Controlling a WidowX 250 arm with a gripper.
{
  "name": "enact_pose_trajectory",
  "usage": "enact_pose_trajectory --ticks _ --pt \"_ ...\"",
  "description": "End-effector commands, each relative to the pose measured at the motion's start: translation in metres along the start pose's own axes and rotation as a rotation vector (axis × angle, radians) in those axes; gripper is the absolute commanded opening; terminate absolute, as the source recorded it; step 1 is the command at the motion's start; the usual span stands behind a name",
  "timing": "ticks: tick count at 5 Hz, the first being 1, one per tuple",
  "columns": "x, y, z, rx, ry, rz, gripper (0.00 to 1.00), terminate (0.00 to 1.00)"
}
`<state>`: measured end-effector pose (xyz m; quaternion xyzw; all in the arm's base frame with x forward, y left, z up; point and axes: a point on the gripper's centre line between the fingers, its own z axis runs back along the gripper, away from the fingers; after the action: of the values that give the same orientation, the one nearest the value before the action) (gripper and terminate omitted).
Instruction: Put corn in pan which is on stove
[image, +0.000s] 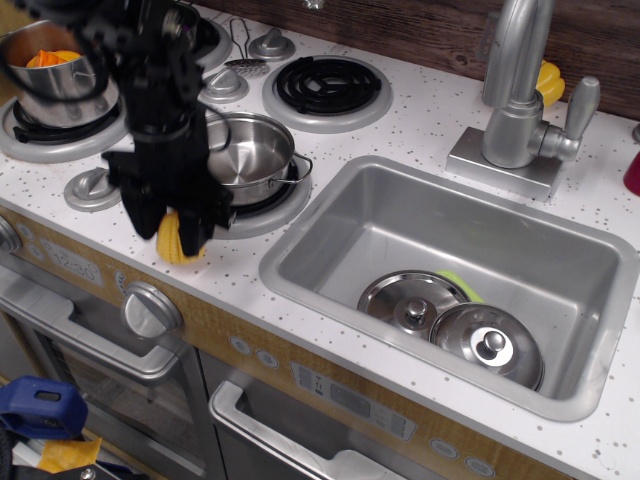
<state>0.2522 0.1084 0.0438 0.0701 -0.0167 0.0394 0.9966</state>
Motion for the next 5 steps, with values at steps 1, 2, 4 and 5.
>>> enact_pose_trajectory --ticks 1,2,4,5 --pt "0.031 0.007 0.061 0.086 -0.073 -0.072 0.0 0.0" --pt "0.051 0.003 0.068 0.079 -0.089 -0.121 0.0 0.0" --pt "0.079 0.002 0.047 0.009 -0.108 -0.233 0.0 0.0" --pt "0.085 0.007 0.033 -0.005 -0.136 -0.275 0.0 0.0"
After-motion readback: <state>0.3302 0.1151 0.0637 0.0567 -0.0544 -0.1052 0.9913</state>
